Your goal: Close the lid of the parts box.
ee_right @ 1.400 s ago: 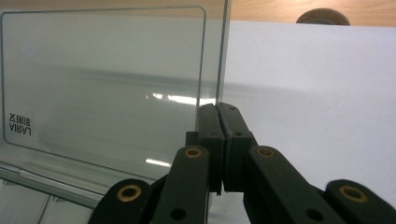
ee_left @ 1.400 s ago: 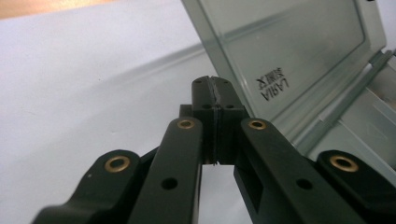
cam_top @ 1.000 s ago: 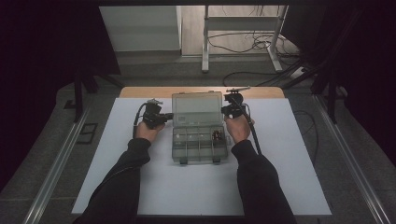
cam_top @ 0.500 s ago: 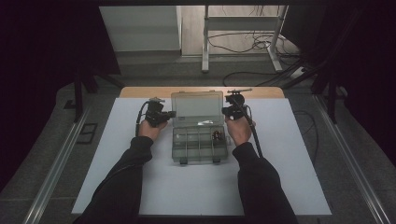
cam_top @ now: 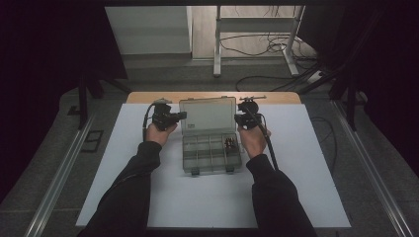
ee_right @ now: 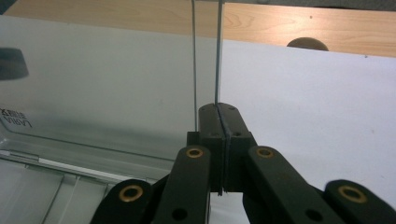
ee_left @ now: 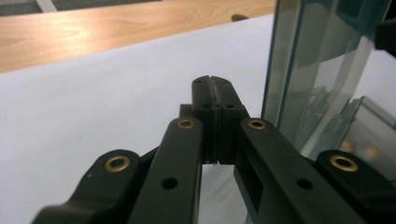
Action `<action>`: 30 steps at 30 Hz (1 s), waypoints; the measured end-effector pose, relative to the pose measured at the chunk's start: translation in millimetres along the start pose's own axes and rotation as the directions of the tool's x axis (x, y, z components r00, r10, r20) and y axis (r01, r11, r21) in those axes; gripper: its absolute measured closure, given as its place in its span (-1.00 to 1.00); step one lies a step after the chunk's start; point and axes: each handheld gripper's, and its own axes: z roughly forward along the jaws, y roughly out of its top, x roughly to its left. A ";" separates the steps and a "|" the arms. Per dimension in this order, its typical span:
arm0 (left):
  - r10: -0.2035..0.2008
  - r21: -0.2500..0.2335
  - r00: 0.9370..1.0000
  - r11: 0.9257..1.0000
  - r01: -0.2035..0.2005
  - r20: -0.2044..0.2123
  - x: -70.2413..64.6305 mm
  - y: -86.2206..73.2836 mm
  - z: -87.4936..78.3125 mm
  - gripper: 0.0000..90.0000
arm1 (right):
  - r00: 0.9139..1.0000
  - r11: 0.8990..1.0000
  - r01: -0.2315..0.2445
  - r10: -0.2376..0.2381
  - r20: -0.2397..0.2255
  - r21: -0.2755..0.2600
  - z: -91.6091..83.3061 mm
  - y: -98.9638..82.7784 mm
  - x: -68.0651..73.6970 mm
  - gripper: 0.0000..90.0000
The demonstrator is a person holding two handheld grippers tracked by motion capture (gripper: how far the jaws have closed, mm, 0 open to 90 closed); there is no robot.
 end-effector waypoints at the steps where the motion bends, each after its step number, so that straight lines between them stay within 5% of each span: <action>1: -0.003 -0.003 1.000 1.000 0.003 0.002 -1.2 0.6 -1.2 0.98 | 1.000 1.000 0.001 -0.001 0.000 -0.002 -0.9 -0.5 0.2 0.98; 21: 0.093 -0.008 0.996 0.996 -0.093 0.012 -22.8 3.0 -26.9 0.98 | 0.999 0.999 0.040 -0.040 -0.033 -0.021 -19.8 -11.0 1.7 0.96; 30: 0.097 -0.009 0.995 0.995 -0.097 0.031 -31.5 1.8 -36.1 0.98 | 0.996 0.998 0.065 -0.064 -0.060 0.003 -27.2 -13.9 0.0 0.93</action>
